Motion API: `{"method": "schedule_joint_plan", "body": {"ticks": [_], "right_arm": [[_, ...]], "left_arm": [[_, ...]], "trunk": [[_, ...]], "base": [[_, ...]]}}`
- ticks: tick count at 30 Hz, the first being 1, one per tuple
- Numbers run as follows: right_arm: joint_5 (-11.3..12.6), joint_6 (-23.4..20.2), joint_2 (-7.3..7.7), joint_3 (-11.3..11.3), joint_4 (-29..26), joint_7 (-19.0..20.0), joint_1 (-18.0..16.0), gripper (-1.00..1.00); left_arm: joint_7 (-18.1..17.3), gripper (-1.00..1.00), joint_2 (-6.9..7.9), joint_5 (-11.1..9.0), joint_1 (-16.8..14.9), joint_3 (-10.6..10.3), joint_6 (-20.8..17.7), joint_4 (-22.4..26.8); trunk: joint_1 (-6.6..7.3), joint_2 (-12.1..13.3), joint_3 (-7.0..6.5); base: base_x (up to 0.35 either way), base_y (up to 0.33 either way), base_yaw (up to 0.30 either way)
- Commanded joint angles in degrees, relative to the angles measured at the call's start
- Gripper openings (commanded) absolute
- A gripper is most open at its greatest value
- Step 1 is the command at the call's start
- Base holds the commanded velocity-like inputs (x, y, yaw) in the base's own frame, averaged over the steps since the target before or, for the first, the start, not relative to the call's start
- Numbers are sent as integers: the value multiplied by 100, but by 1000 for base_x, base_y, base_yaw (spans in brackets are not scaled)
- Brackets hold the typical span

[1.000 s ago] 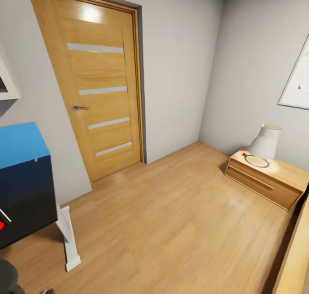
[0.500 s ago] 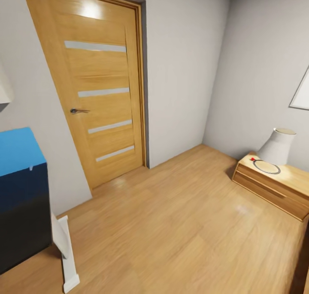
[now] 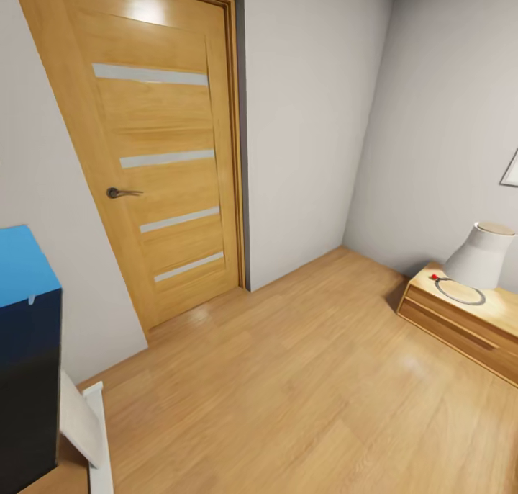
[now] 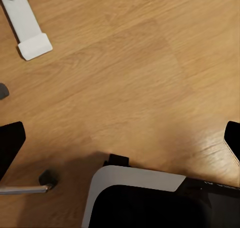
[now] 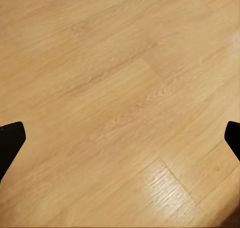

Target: In the bedroom, organize the workspace by keeping the computer under the desk, ensuring the monitor is on the desk, placing the keyboard on the desk next to the monitor, placing the mouse on the desk next to the keyboard, moving the folder from the swivel chair onto the desk next to the mouse, stacking the notebook on top of the folder with the pen on top of the notebook, and positioning the swivel chair next to the desk.

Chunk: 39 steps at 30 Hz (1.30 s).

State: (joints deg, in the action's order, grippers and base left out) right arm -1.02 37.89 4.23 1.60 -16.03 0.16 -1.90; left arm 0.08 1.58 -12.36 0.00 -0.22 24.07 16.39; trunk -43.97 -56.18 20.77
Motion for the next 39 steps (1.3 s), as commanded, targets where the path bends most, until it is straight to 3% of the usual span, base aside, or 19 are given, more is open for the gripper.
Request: {"method": "schedule_joint_plan", "body": {"ticks": [1,39], "right_arm": [[-12,17,-1,15,3,2,-3,100],[-10,17,-1,15,4,2,-3,100]], "left_arm": [[1,100,0,-20,0,-4,10,4],[1,100,0,-20,0,-4,10,4]], "trunk": [[-4,-3,6],[-4,-3,6]], "base": [[331,0,0],[331,0,14]]}}
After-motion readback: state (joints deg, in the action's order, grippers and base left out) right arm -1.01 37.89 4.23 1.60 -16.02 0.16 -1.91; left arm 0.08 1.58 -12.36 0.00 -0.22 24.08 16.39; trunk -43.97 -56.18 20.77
